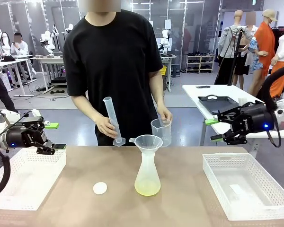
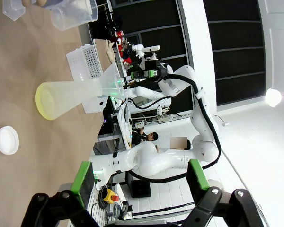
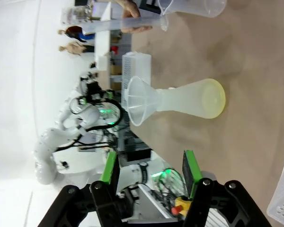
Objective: Prepare the solutions needed for the experiment.
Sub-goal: Once the solution is in the Big flask , pick up the Plastic Funnel and place it back into the right Organizing basket.
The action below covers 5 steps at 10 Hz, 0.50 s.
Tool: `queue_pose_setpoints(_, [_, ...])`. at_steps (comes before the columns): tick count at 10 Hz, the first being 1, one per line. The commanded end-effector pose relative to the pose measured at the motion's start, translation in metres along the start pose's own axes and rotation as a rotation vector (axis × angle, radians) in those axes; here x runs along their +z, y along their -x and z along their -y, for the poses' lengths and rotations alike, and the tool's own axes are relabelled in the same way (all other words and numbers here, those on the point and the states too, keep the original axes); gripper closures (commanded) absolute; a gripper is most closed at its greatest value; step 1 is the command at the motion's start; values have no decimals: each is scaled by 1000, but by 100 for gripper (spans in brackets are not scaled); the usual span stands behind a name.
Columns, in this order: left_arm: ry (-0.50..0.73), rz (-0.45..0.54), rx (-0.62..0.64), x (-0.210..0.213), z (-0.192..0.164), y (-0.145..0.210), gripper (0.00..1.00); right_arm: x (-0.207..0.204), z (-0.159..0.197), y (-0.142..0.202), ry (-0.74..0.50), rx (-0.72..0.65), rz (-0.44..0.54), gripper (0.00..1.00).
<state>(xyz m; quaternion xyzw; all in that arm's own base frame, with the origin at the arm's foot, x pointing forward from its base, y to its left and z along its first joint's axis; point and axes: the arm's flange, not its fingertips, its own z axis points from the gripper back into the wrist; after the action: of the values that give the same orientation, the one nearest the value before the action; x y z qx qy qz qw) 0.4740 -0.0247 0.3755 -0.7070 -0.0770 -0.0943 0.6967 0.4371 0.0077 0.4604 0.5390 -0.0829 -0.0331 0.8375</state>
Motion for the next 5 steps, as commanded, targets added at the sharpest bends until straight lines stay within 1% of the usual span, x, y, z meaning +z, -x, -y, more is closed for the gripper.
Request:
queue_pose_setpoints(1, [8,16,-3,-2,1,-3,0,-27,-26,8,143,54,0,32])
queue_pose_setpoints(2, [8,16,-3,-2,1,-3,0,-46,-38,11,172,85,-14,32])
queue_pose_setpoints(5, [8,16,-3,-2,1,-3,0,-99,-66,22,243,115,-38,32])
